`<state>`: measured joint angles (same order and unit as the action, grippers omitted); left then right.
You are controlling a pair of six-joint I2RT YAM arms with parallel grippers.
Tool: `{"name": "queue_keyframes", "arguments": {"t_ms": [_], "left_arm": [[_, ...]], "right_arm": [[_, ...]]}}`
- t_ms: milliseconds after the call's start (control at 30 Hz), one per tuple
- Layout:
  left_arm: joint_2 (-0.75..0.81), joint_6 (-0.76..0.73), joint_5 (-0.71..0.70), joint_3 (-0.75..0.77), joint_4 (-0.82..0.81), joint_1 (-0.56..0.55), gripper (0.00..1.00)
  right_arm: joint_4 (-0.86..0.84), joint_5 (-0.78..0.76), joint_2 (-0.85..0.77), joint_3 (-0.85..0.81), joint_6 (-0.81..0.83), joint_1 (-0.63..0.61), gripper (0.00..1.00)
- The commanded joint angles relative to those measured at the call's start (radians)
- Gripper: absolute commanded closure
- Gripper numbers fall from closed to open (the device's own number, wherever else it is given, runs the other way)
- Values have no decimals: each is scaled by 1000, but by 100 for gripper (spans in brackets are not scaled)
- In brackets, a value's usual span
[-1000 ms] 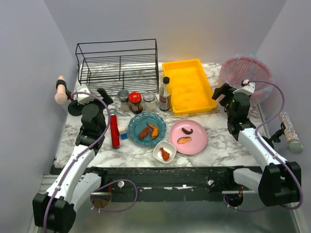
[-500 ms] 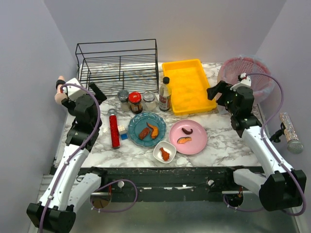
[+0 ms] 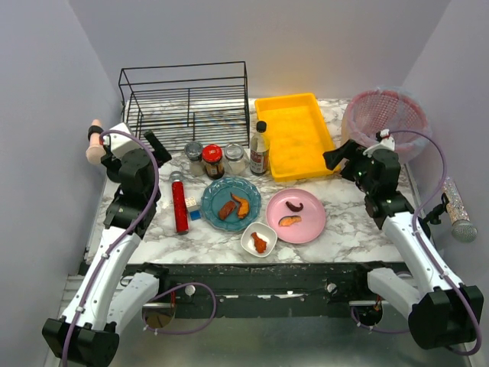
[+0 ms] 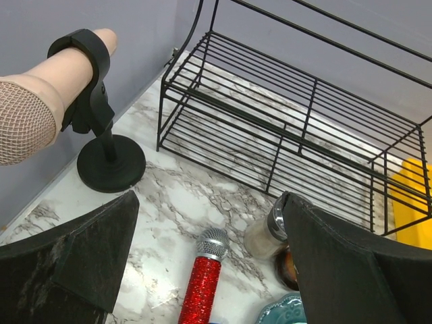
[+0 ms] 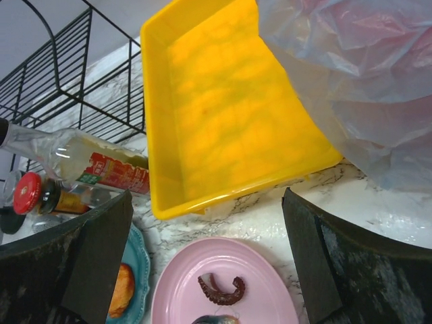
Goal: Clear the kitchen counter
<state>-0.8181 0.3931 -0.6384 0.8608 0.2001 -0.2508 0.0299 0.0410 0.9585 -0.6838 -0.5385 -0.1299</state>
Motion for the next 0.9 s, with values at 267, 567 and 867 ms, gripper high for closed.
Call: {"name": "queue_keyframes", "arguments": {"t_ms": [267, 567, 867], "left_arm": [[4, -33, 186, -11, -45, -1, 1], [-75, -54, 370, 15, -108, -99, 1], [-249, -75, 505, 50, -195, -324, 1]], "right_arm": [[53, 117, 91, -121, 55, -62, 5], [67, 5, 169, -184, 95, -194, 5], [113, -105, 148, -161, 103, -197, 5]]}}
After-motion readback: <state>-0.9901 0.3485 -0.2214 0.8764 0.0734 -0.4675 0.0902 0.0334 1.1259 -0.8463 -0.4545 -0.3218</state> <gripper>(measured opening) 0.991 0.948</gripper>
